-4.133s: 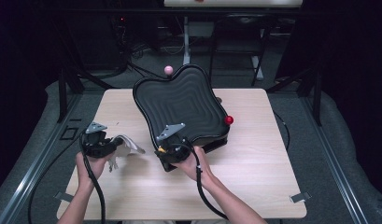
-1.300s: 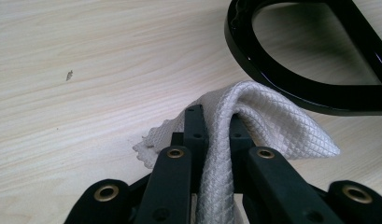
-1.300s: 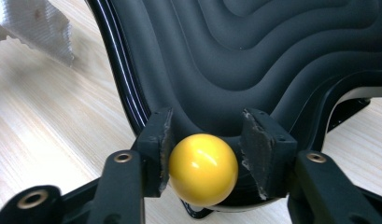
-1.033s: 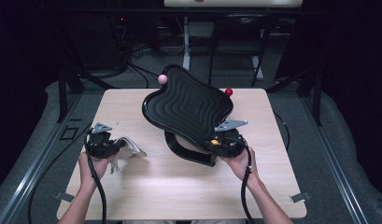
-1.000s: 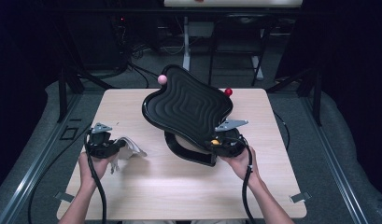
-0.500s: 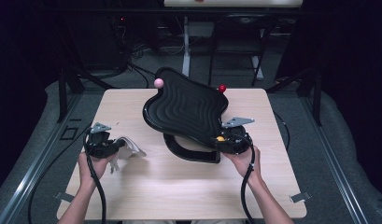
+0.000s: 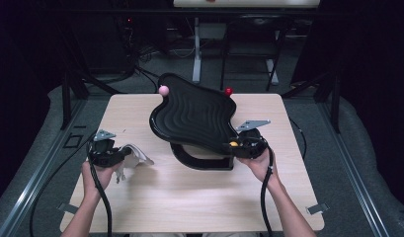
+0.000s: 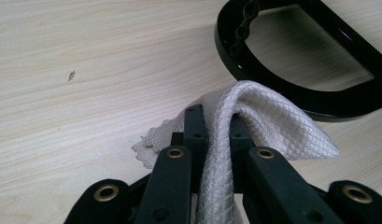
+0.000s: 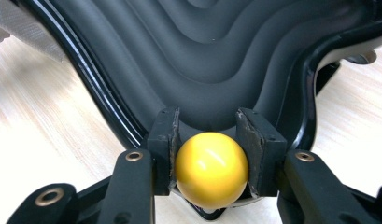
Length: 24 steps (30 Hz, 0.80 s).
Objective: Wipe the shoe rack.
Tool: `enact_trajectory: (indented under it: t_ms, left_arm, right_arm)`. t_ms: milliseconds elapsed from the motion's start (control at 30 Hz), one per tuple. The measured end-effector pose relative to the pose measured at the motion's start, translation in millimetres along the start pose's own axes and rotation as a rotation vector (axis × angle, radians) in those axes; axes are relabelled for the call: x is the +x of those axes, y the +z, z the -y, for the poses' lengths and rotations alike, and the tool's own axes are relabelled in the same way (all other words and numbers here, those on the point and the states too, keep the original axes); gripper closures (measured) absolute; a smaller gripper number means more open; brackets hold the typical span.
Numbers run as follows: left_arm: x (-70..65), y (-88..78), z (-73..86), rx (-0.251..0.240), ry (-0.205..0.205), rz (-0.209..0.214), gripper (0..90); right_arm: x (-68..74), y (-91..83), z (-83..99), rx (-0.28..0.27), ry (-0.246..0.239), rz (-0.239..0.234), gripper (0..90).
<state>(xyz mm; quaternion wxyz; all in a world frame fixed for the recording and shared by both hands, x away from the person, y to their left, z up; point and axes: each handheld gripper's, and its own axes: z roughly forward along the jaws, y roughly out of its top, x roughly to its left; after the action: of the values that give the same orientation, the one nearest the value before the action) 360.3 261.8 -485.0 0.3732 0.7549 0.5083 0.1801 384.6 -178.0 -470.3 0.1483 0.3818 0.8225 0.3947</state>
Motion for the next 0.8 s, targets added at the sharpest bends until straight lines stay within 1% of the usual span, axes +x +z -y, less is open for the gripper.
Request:
enact_trajectory:
  t_ms: [33,67,100,167,200,267,333,400,433,500,600,633,700,733,800]
  left_arm:
    - [0.1,-0.1,-0.1,0.0,0.0,0.0,83.1]
    - [0.1,-0.1,-0.1,-0.001,0.0,0.0,83.1]
    - [0.4,-0.2,-0.2,-0.001,0.003,0.0,83.1]
    - [0.9,0.0,-0.5,0.003,0.003,-0.001,83.0]
    - [1.1,0.5,-0.6,0.004,0.0,-0.001,82.8]
    - [1.3,1.8,-0.6,0.008,0.0,0.003,82.7]
    - [0.4,2.6,-0.9,0.01,0.002,0.002,82.7]
    - [-0.5,2.6,-1.9,0.009,0.008,0.002,82.8]
    - [-0.7,2.5,-2.3,0.008,0.011,0.001,82.8]
    - [-0.8,1.4,-3.4,0.002,0.008,0.002,82.8]
    - [1.2,-0.2,-5.8,-0.003,0.009,0.002,83.0]
    - [1.8,-0.4,-6.6,-0.006,0.009,0.002,83.0]
    - [4.0,-0.8,-8.8,-0.009,0.008,0.0,83.0]
    - [5.0,-0.7,-9.9,-0.013,0.002,0.001,83.1]
    - [8.0,-0.1,-12.3,-0.017,-0.005,0.001,83.0]
  right_arm:
    - [-1.5,0.7,-1.0,0.006,-0.008,0.007,59.7]
    - [-2.2,2.8,-1.6,-0.004,-0.011,0.015,59.6]
    - [-2.6,3.5,-2.1,-0.003,-0.013,0.019,59.5]
    - [-4.0,5.7,-3.8,0.002,-0.022,0.048,59.4]
    - [-4.7,7.3,-3.9,-0.007,-0.028,0.056,59.3]
    - [-3.9,10.3,-4.6,-0.009,-0.034,0.103,59.1]
    - [-4.5,12.1,-5.0,-0.007,-0.03,0.127,58.9]
    - [-6.4,12.9,-4.5,-0.015,-0.009,0.124,59.0]
    - [-8.3,13.3,-4.2,-0.02,0.003,0.114,59.2]
    - [-9.3,14.2,-4.3,-0.026,0.004,0.106,59.3]
    - [-11.9,15.1,-4.6,-0.029,-0.01,0.088,59.4]
    - [-12.3,16.0,-4.2,-0.04,-0.006,0.086,59.5]
    - [-12.1,17.9,-4.6,-0.051,-0.012,0.091,59.4]
    - [-11.8,18.1,-5.6,-0.042,-0.01,0.096,59.4]
    - [-11.4,21.1,-7.4,-0.049,-0.005,0.104,59.4]
